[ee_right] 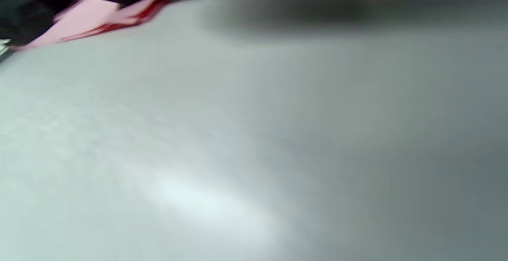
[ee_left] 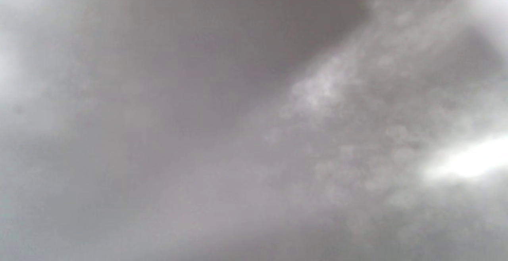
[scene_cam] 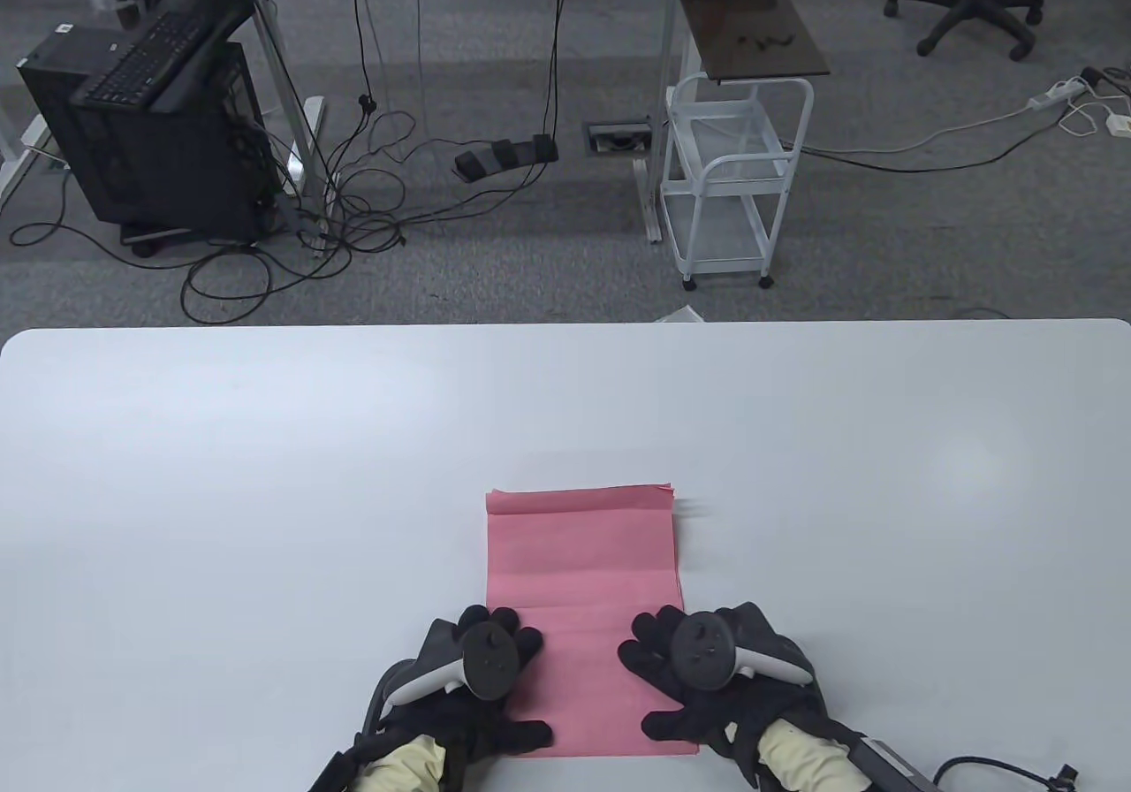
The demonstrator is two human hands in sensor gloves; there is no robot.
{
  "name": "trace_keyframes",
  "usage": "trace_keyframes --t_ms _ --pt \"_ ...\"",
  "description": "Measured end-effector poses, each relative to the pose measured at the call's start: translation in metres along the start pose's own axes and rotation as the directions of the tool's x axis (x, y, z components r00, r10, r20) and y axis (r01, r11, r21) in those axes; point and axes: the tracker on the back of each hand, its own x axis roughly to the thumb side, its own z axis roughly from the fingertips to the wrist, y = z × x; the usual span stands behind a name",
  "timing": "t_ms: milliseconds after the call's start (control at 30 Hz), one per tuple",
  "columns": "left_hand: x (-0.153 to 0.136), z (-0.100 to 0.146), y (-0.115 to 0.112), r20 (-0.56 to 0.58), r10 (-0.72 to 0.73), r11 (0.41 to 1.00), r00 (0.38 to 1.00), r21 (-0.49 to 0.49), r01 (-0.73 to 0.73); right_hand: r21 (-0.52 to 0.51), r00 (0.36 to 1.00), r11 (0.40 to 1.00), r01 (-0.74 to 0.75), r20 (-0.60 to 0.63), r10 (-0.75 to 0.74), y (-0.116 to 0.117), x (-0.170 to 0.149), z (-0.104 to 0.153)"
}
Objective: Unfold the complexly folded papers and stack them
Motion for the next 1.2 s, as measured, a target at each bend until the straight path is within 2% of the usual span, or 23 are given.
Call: trace_keyframes --t_ms 167,267,367,467,600,633,700,867,1067,1133,1200 --pt "0.0 0.0 0.0 0.001 -0.005 1.0 1.0 -0.001 0.005 -0.033 1.0 0.999 -0.015 -0.007 0.015 -0.001 0.001 0.004" --pt "0.001 -0.001 0.0 0.001 -0.007 1.0 1.0 -0.003 0.007 -0.108 0.991 0.988 -0.112 0.059 0.119 -0.01 0.024 0.005" --pt "0.001 -0.001 0.0 0.001 -0.008 1.0 1.0 -0.005 0.008 -0.077 0.986 0.995 -0.066 0.149 0.077 -0.012 0.051 -0.008" --pt "0.001 -0.001 -0.001 0.003 -0.008 1.0 1.0 -0.007 0.008 -0.014 0.981 0.992 -0.122 0.151 0.123 -0.012 0.066 -0.03" --pt "0.001 -0.001 -0.001 0.008 -0.01 1.0 1.0 -0.009 0.011 -0.007 0.984 0.989 -0.149 0.1 0.149 -0.021 0.055 -0.05" --pt "0.001 -0.001 -0.001 0.011 -0.012 1.0 1.0 -0.01 0.012 0.012 0.992 0.995 -0.1 0.077 0.099 -0.029 0.041 -0.055" --pt "0.001 -0.001 -0.001 0.015 -0.013 1.0 1.0 -0.011 0.014 -0.029 1.0 1.0 0.01 -0.013 -0.01 -0.041 0.02 -0.06" --pt "0.002 -0.001 -0.001 0.017 -0.015 1.0 1.0 -0.01 0.015 -0.104 0.982 0.986 0.128 -0.125 -0.141 -0.054 -0.014 -0.062" --pt "0.002 -0.001 -0.001 0.012 -0.017 1.0 1.0 -0.009 0.017 -0.149 0.988 0.987 0.068 -0.125 -0.087 -0.054 0.0 -0.057" --pt "0.002 -0.001 -0.001 0.01 -0.016 1.0 1.0 -0.008 0.016 -0.163 0.999 0.987 -0.012 -0.043 0.005 -0.048 0.015 -0.052" --pt "0.002 -0.001 -0.001 0.01 -0.016 1.0 1.0 -0.009 0.016 -0.117 0.998 0.993 -0.019 0.057 0.026 -0.039 0.035 -0.049"
